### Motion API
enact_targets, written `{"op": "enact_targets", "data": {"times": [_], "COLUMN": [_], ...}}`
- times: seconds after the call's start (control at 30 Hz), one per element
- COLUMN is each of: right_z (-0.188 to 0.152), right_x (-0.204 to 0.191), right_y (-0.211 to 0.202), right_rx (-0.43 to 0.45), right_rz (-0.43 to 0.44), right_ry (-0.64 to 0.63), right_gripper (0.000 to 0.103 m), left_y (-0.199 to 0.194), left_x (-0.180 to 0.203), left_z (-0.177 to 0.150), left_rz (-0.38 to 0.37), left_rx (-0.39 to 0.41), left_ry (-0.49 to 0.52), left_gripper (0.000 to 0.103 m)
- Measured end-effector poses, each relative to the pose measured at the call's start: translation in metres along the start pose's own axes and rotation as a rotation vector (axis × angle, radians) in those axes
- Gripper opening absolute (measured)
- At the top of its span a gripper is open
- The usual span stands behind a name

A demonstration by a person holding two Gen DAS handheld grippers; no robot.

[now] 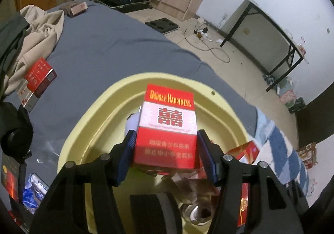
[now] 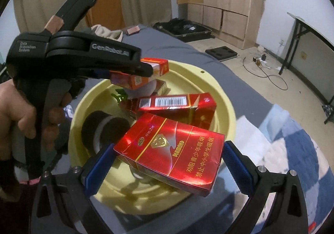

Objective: Organize rigid objects
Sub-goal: 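Carry both packs over the yellow basin and release the Double Happiness pack inside, then lower the red Diamond pack into the basin with the right gripper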

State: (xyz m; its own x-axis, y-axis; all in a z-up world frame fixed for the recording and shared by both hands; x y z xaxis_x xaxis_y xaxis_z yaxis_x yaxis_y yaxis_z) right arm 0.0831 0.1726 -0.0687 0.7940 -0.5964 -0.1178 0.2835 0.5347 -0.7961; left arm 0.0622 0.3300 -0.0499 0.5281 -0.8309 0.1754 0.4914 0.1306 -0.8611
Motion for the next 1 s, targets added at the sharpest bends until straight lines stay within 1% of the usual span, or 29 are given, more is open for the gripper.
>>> {"op": "enact_targets", "data": {"times": [0.17,0.27,0.3,0.37,0.4,0.43,0.5,0.57,0.6,0.77,0.87,0.93,1.0], "right_z": [-0.004,-0.005,-0.004,-0.001,0.0,-0.002,-0.005,-0.005,-0.006,-0.011,-0.012,-0.017,-0.025], "right_x": [0.0,0.003,0.002,-0.002,-0.003,-0.004,-0.005,-0.003,-0.003,0.002,0.007,0.013,0.022], "right_y": [0.017,0.025,0.024,0.025,0.025,0.023,0.019,0.012,0.011,-0.026,-0.052,-0.073,-0.095], "right_rx": [-0.029,-0.04,-0.033,-0.02,-0.015,-0.011,-0.009,0.004,0.011,0.062,0.1,0.128,0.152], "right_rz": [-0.007,-0.01,-0.006,-0.003,-0.003,-0.005,-0.01,-0.018,-0.018,-0.033,-0.038,-0.062,-0.092], "right_ry": [-0.003,0.004,0.005,-0.008,-0.015,-0.021,-0.022,0.001,0.01,0.051,0.08,0.1,0.12], "right_gripper": [0.102,0.103,0.103,0.103,0.103,0.103,0.103,0.103,0.103,0.103,0.103,0.103,0.103], "left_y": [0.001,0.002,0.002,0.003,0.001,0.001,-0.008,-0.021,-0.027,-0.049,-0.069,-0.083,-0.097], "left_x": [-0.008,-0.007,-0.006,-0.007,-0.009,-0.011,-0.012,-0.008,-0.005,0.014,0.025,0.036,0.055], "left_z": [-0.002,-0.004,-0.004,-0.003,-0.002,0.0,0.003,0.009,0.011,0.012,0.015,0.015,0.01], "left_rz": [0.003,0.023,0.032,0.052,0.063,0.066,0.046,0.022,0.032,0.046,0.034,0.011,-0.033], "left_rx": [-0.003,0.004,0.003,-0.002,-0.001,0.003,0.021,0.068,0.088,0.148,0.198,0.227,0.25], "left_ry": [-0.034,-0.024,-0.02,-0.022,-0.035,-0.043,-0.066,-0.064,-0.048,0.013,0.042,0.063,0.125], "left_gripper": [0.06,0.061,0.063,0.075,0.085,0.089,0.102,0.103,0.103,0.103,0.103,0.103,0.103]}}
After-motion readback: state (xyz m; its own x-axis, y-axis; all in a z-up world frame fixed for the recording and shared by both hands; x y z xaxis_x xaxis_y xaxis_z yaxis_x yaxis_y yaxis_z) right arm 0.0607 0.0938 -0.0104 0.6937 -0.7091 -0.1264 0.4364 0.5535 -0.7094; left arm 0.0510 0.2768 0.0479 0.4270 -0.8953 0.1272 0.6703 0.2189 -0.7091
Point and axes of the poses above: each gripper's, at about its wrist camera, not at the fingertips, and y roughly the way its jaws point, x to its right, z to its top, the point moved 5 cm from there along y, roughly the way its jaws point, and after that the axes turned 8 degrees about z, right-handed, at the moved point
